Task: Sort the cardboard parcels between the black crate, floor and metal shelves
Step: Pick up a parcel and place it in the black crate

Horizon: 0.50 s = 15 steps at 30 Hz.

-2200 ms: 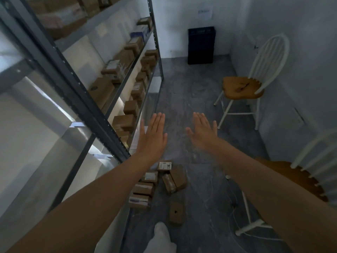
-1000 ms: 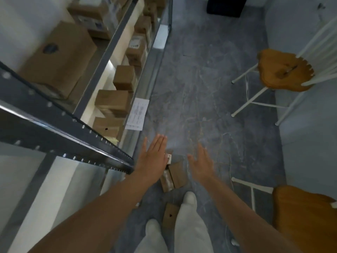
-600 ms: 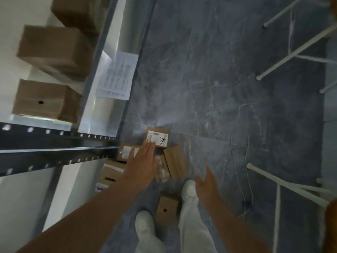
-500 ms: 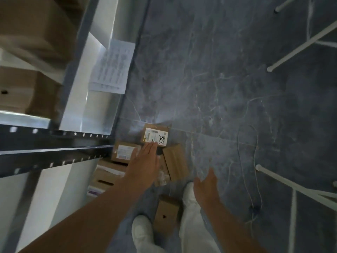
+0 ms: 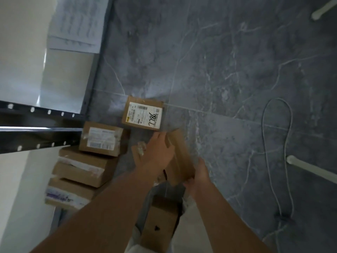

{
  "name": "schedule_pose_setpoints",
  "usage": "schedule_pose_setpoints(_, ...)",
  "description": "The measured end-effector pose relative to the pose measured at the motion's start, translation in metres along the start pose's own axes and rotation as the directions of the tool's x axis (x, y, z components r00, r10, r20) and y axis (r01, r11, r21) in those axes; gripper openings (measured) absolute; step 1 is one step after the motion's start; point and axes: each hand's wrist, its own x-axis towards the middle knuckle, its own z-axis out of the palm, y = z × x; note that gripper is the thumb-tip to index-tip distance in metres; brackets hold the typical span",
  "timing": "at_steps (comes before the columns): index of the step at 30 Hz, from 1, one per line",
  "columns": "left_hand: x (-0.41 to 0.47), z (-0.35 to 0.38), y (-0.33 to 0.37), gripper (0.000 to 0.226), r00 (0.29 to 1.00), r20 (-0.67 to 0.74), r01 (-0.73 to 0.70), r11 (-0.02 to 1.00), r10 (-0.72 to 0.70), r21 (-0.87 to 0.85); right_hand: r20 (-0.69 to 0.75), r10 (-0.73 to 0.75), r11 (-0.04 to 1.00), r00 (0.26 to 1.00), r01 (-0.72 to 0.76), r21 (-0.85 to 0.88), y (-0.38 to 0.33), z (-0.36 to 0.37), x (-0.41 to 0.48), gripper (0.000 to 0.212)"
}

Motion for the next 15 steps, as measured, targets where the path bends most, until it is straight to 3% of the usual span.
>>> schedule_pose_setpoints(2,-0.013,-0.004,0.010,0.047,0.997,0.066,0.034,0.999,-0.033,-0.009,-0.033,-0.051,0.998,0.998,0.052,0.040,-0.006,-0.010,-0.013,0.060)
schedule_pose_setpoints(6,-0.076,-0.027,0.050,0.052,0.999,0.046,0.007,0.992,-0.002,-0.122,-0.160,-0.137,0.987,0.978,0.122,-0.103,-0.028,-0.031,-0.067,0.058)
schedule_pose_setpoints(10,-0.139,-0.075,0.123,0.045,0.988,-0.150,-0.067,0.955,0.024,-0.289,-0.227,-0.262,0.948,0.938,0.207,-0.242,-0.083,-0.021,-0.156,0.058)
schedule_pose_setpoints(12,-0.167,-0.116,0.165,0.037,0.964,-0.264,-0.089,0.930,-0.009,-0.357,-0.245,-0.407,0.881,0.880,0.308,-0.359,-0.120,-0.011,-0.182,0.040)
schedule_pose_setpoints(15,-0.207,-0.194,0.234,0.030,0.934,-0.356,-0.159,0.846,-0.039,-0.509,-0.167,-0.585,0.760,0.794,0.465,-0.454,-0.185,0.032,-0.300,0.046)
